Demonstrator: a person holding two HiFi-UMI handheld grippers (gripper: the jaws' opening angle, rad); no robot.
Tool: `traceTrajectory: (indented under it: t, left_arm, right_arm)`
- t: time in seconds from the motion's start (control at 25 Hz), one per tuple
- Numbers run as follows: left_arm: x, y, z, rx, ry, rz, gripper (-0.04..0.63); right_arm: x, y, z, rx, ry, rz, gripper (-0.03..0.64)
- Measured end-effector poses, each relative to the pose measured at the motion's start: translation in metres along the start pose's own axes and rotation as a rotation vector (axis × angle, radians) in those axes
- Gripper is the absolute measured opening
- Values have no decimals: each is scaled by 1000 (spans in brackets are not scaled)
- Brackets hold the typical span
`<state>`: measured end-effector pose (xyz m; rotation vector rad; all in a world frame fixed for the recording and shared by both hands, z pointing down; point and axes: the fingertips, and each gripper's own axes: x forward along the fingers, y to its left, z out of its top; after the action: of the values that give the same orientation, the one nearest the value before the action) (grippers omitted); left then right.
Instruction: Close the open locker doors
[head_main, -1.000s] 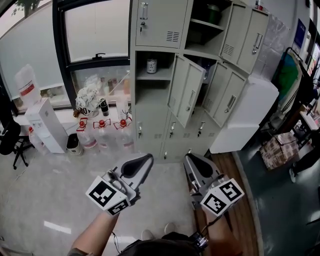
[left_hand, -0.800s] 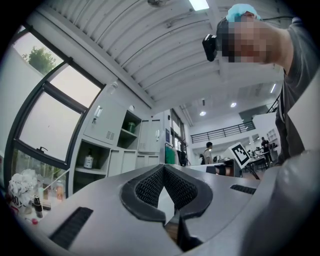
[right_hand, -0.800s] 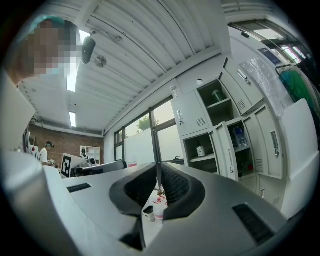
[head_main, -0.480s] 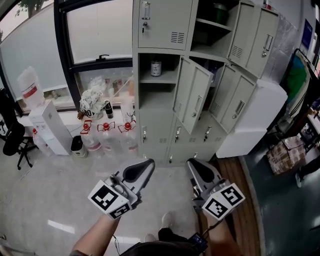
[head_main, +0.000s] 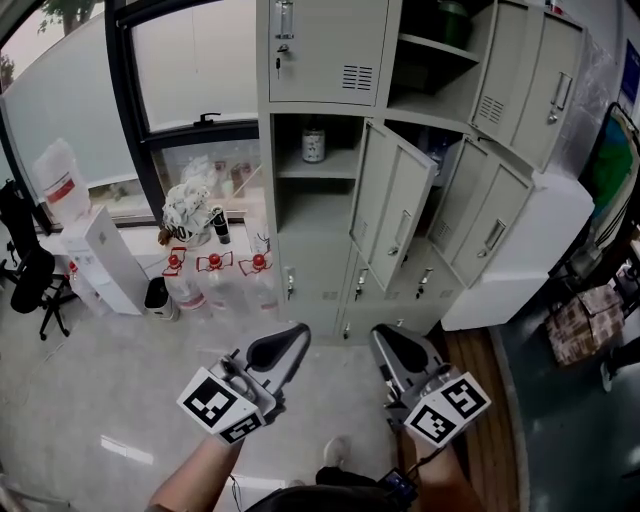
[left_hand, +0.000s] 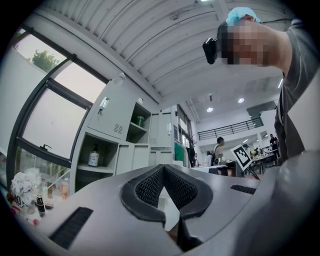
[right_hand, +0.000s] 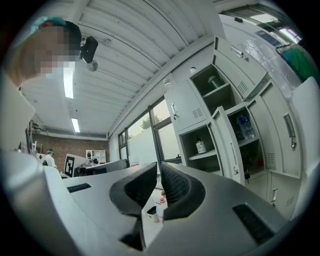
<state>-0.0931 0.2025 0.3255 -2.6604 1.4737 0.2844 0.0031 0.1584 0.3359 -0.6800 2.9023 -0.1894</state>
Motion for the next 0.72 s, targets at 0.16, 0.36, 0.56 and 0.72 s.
traceTrajectory:
  t: [0.16,0.36,0.56,0.72]
  left_arm:
    - [23,9,-8,-4,8,18,9]
    - [55,14,-13,1,22,37,9]
    - [83,22,-12,21,25,52,9]
    - [98,29,-12,34,23,63,9]
  right_arm:
    - [7,-26,-1,16,-3,16,15]
    - [13,-58,4,37,-6,46,15]
    - [22,-82,9,48,-15,76,15]
    - [30,-99,11,48,-16,87,15]
